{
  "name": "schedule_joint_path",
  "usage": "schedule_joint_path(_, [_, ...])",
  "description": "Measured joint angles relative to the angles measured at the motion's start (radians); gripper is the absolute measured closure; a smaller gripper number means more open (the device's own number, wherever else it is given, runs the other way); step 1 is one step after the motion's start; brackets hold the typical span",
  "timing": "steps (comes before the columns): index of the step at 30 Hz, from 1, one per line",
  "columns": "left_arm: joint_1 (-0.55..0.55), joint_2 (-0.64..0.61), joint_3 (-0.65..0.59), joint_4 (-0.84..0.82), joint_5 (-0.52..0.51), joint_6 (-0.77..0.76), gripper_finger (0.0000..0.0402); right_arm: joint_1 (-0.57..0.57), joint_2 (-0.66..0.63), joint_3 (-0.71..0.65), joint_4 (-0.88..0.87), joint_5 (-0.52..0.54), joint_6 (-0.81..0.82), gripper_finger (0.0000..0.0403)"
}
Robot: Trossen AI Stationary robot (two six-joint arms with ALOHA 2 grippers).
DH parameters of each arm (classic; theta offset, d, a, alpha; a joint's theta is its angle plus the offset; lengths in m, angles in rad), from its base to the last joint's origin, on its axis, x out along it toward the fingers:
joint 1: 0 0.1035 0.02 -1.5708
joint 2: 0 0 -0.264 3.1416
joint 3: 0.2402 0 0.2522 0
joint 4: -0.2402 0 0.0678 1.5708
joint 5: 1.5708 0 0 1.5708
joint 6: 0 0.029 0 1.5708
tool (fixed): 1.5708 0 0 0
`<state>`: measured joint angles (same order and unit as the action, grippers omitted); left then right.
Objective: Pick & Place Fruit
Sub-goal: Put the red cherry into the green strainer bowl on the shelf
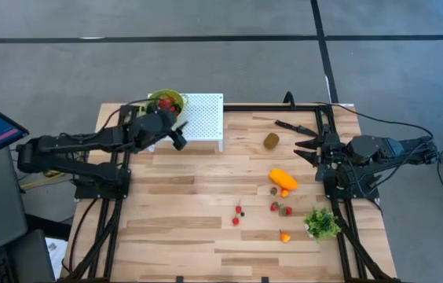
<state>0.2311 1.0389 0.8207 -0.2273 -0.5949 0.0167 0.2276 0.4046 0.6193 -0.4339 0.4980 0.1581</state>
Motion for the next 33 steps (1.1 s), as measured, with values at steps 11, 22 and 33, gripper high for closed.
schedule_joint_path(11, [-0.257,0.068,0.002,0.157,0.318,-0.093,0.0204,0.000,0.000,0.000,0.000,0.000,0.000,0.0287])
schedule_joint_path(22, [-0.441,0.414,0.001,0.193,0.403,0.098,0.0204,0.000,0.000,0.000,0.000,0.000,0.000,0.0287])
schedule_joint_path(33, [-0.522,0.696,0.000,0.440,0.434,0.076,0.0204,0.000,0.000,0.000,0.000,0.000,0.000,0.0287])
